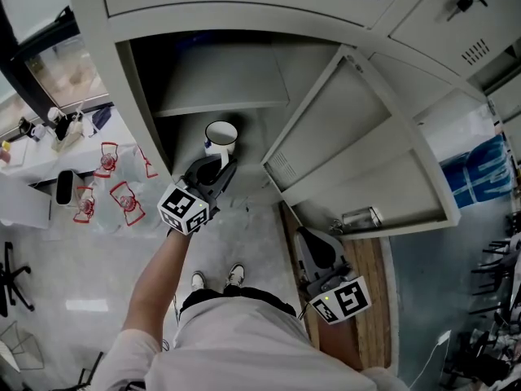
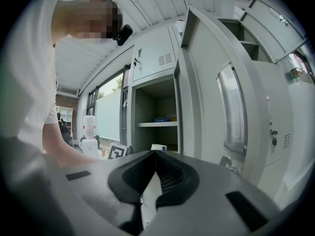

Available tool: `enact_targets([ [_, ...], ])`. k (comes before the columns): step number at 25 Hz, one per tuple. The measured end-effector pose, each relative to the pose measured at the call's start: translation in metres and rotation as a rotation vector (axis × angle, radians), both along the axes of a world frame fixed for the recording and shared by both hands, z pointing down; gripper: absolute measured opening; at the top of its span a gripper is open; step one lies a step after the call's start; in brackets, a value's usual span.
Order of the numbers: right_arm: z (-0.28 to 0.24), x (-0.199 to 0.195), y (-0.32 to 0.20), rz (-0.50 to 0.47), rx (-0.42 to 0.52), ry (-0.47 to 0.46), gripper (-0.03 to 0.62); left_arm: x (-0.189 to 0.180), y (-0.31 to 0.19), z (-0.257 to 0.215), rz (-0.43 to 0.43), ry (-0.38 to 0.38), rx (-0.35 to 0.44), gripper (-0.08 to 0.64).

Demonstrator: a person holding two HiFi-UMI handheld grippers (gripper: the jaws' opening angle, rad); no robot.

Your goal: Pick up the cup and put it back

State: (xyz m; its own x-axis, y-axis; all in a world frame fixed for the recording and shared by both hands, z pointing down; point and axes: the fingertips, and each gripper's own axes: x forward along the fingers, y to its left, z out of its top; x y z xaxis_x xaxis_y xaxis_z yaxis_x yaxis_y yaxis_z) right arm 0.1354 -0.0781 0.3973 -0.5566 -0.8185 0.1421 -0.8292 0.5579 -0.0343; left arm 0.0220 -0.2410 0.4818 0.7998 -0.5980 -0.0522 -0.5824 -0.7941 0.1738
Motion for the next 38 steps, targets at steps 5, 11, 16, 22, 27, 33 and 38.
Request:
enact_targets([
  [5, 0.001, 0.002, -0.001, 0.001, -0.001, -0.005, 0.018, 0.005, -0.003, 0.005, 0.001, -0.013, -0.025, 0.06],
  [11, 0.001, 0.001, -0.001, -0.005, 0.002, -0.019, 0.018, 0.006, -0.004, 0.01, -0.024, -0.058, -0.049, 0.055],
  [16, 0.002, 0.0, -0.001, -0.009, 0.004, -0.026, 0.018, 0.002, -0.001, 0.015, -0.028, -0.101, -0.056, 0.057],
  [22, 0.002, -0.002, 0.001, -0.015, 0.007, -0.033, 0.018, -0.008, -0.003, 0.021, -0.067, -0.171, -0.064, 0.06],
  [27, 0.0, -0.006, 0.004, -0.022, 0.011, -0.036, 0.018, -0.008, -0.009, 0.022, -0.097, -0.193, -0.087, 0.058],
  [33, 0.003, -0.002, 0.011, -0.011, 0.005, -0.035, 0.018, -0.009, -0.012, 0.02, -0.13, -0.189, -0.101, 0.058],
  [38, 0.005, 0.0, 0.017, -0.003, 0.002, -0.039, 0.018, -0.006, -0.009, 0.021, -0.117, -0.224, -0.1, 0.061],
])
